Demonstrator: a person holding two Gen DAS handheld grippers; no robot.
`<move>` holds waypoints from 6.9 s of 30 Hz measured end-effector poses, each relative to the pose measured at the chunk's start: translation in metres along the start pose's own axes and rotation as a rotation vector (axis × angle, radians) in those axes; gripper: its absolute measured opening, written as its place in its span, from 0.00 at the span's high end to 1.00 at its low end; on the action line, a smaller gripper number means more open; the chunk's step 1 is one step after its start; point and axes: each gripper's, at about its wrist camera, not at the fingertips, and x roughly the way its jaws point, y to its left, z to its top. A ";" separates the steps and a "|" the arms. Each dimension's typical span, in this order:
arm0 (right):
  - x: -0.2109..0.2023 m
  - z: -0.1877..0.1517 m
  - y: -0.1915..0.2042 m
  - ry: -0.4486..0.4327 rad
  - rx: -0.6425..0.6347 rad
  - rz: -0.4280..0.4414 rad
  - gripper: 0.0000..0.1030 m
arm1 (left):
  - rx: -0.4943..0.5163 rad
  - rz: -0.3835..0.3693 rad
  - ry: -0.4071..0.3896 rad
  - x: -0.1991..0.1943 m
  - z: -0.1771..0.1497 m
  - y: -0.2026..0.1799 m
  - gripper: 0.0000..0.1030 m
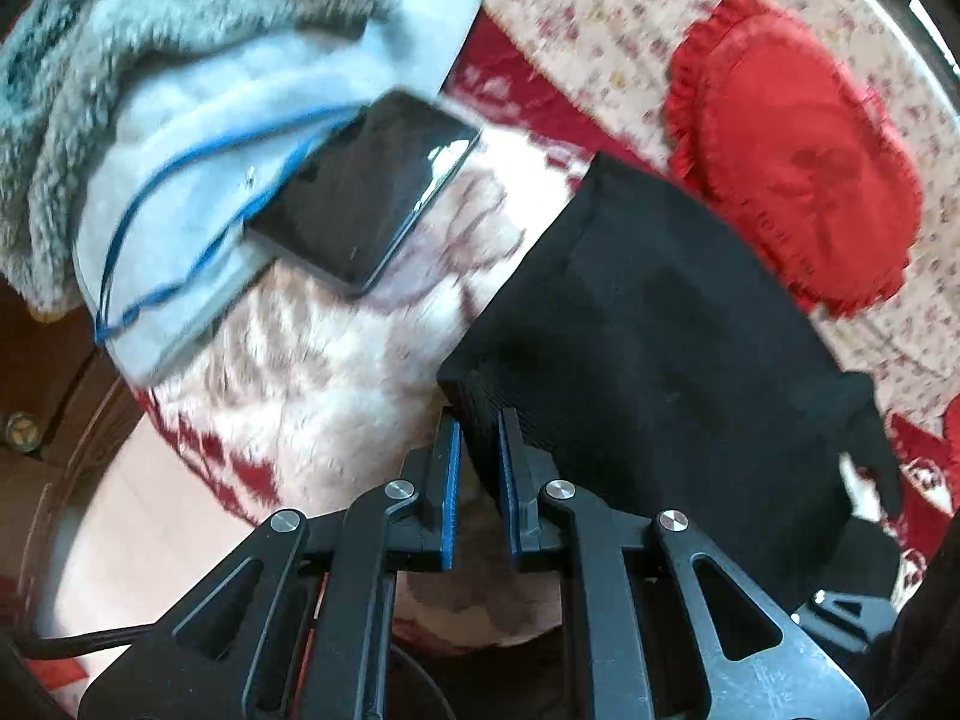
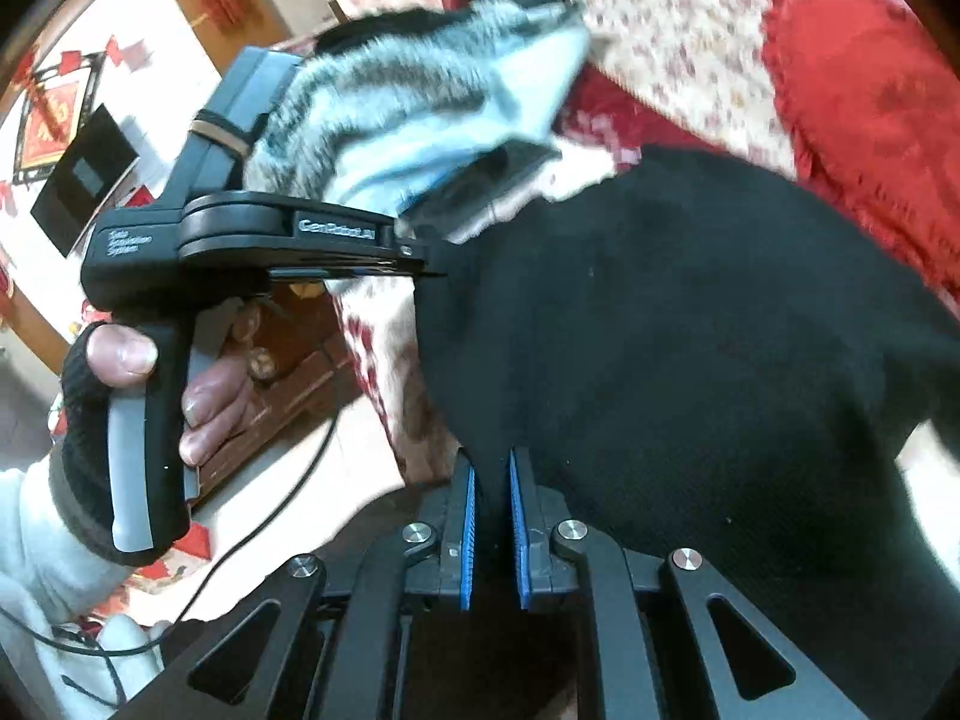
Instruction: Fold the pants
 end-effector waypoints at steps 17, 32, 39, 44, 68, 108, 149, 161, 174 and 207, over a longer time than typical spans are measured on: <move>-0.026 0.021 -0.003 -0.075 0.043 -0.102 0.80 | 0.014 0.004 -0.076 -0.033 0.003 -0.004 0.65; 0.009 0.019 -0.036 -0.035 0.107 -0.031 0.80 | 0.134 0.053 -0.023 0.016 -0.002 -0.040 0.54; -0.029 0.051 -0.077 -0.136 0.125 -0.141 0.66 | 0.148 0.057 -0.039 0.012 0.001 -0.041 0.48; -0.026 0.092 -0.122 -0.095 0.132 -0.215 0.63 | 0.172 0.033 -0.082 0.001 0.018 -0.054 0.47; -0.016 0.134 -0.159 -0.084 -0.011 -0.185 0.94 | 0.213 0.086 -0.062 0.027 0.035 -0.061 0.45; 0.026 0.133 -0.193 0.043 -0.106 -0.181 0.95 | 0.141 0.021 0.001 0.034 0.021 -0.036 0.37; -0.020 0.011 -0.005 -0.132 0.161 0.021 0.95 | -0.055 -0.247 -0.018 -0.037 -0.017 -0.005 0.30; -0.019 -0.002 0.026 -0.096 0.104 0.078 0.95 | -0.008 -0.194 -0.077 -0.040 -0.015 -0.015 0.34; -0.083 -0.019 -0.023 -0.253 0.249 -0.013 0.75 | -0.027 -0.048 -0.143 -0.054 -0.018 0.019 0.34; -0.121 -0.021 -0.112 -0.257 0.368 -0.223 0.82 | 0.189 0.042 -0.098 -0.009 -0.019 -0.062 0.33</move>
